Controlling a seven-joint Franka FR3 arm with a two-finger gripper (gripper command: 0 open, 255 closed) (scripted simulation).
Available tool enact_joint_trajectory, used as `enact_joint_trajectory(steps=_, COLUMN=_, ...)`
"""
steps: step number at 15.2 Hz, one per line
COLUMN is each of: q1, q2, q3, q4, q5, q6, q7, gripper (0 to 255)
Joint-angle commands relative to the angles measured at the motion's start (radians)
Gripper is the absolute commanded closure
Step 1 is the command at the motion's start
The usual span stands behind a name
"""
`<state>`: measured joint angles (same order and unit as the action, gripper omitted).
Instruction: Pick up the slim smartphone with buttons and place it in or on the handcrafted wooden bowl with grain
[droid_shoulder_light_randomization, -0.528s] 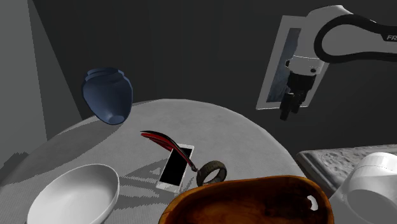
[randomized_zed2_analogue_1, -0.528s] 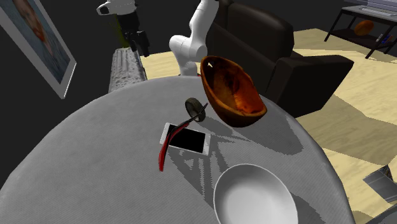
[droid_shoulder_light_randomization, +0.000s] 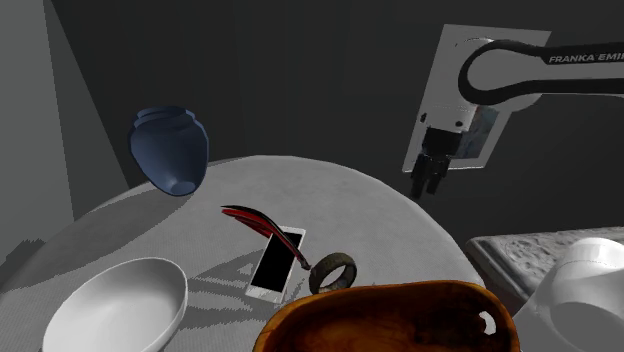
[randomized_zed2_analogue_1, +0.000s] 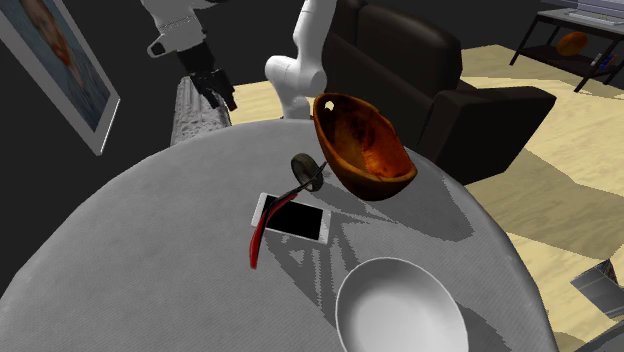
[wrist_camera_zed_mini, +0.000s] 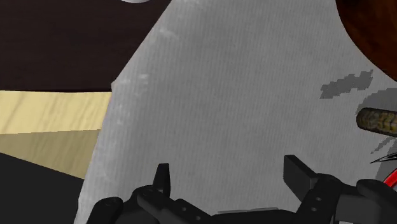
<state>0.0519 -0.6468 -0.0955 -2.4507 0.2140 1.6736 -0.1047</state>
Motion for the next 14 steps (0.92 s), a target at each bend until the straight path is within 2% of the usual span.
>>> enact_joint_trajectory(steps=1, q1=0.028, q2=0.058, q3=-0.021, q4=-0.008, q5=0.079, q6=0.048, q7=-0.030, gripper=0)
enact_joint_trajectory(steps=8, q1=0.140, q2=0.272, q3=-0.082, q4=0.027, q5=0.380, q6=0.134, q7=-0.172, gripper=0)
enact_joint_trajectory(steps=14, q1=0.224, q2=0.467, q3=-0.108, q4=0.111, q5=0.664, q6=0.119, q7=-0.319, gripper=0)
